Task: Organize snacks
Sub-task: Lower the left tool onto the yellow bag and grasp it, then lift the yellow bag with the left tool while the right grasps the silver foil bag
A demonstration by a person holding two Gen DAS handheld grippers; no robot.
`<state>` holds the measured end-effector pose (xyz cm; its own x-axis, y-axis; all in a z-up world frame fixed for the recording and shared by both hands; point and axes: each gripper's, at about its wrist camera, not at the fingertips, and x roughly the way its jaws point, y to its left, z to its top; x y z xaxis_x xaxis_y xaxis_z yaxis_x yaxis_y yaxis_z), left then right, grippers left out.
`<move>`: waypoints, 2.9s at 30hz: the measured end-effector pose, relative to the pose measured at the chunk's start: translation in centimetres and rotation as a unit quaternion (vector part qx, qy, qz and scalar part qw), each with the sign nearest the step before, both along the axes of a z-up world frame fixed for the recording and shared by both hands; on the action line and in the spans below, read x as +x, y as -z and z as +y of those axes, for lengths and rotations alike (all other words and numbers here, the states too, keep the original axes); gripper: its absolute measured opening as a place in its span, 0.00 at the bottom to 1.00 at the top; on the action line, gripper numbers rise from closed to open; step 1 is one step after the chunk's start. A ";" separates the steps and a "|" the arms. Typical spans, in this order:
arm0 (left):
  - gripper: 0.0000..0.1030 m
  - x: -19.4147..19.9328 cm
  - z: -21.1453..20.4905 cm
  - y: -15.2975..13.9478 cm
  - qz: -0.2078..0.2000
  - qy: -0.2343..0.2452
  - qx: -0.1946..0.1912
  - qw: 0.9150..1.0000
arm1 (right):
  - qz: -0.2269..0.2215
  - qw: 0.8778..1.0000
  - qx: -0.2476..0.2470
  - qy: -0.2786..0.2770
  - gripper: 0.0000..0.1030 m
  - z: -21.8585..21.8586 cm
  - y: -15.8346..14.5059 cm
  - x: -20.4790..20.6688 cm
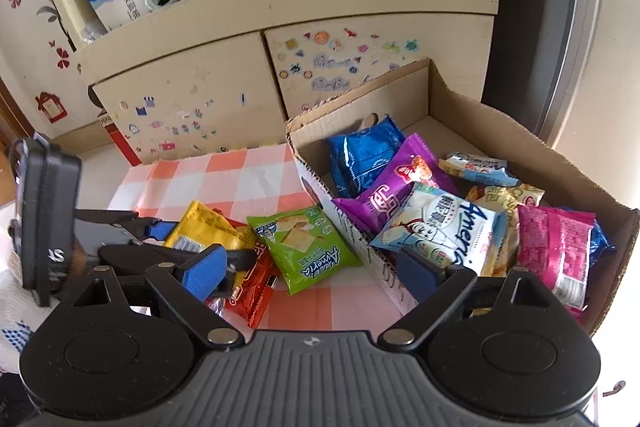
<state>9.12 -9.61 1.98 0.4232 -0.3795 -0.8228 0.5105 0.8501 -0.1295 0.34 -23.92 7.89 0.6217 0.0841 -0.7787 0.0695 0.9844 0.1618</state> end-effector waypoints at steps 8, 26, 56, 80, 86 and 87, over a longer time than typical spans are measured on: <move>0.60 0.2 2.8 -0.7 0.012 -0.021 -0.025 0.999 | 0.014 0.999 -0.003 -0.033 0.92 1.5 1.4 0.4; 0.58 -0.1 8.4 -0.9 0.014 -0.057 -0.039 0.998 | 0.005 0.981 -0.003 -0.193 0.71 7.9 4.9 1.6; 0.70 -0.2 10.9 0.3 0.037 -0.059 -0.001 0.998 | 0.025 0.933 -0.062 -0.353 0.85 12.0 5.5 -0.1; 0.72 -1.7 9.0 1.3 -0.074 0.158 0.101 0.979 | 0.059 0.913 -0.092 -0.393 0.74 13.7 6.3 -1.0; 0.71 -1.6 8.5 1.7 -0.071 0.156 0.091 0.981 | 0.089 0.936 -0.086 -0.328 0.68 11.7 6.1 0.1; 0.71 -1.6 8.5 1.8 -0.065 0.157 0.088 0.982 | 0.095 0.942 -0.087 -0.311 0.68 11.2 6.1 0.3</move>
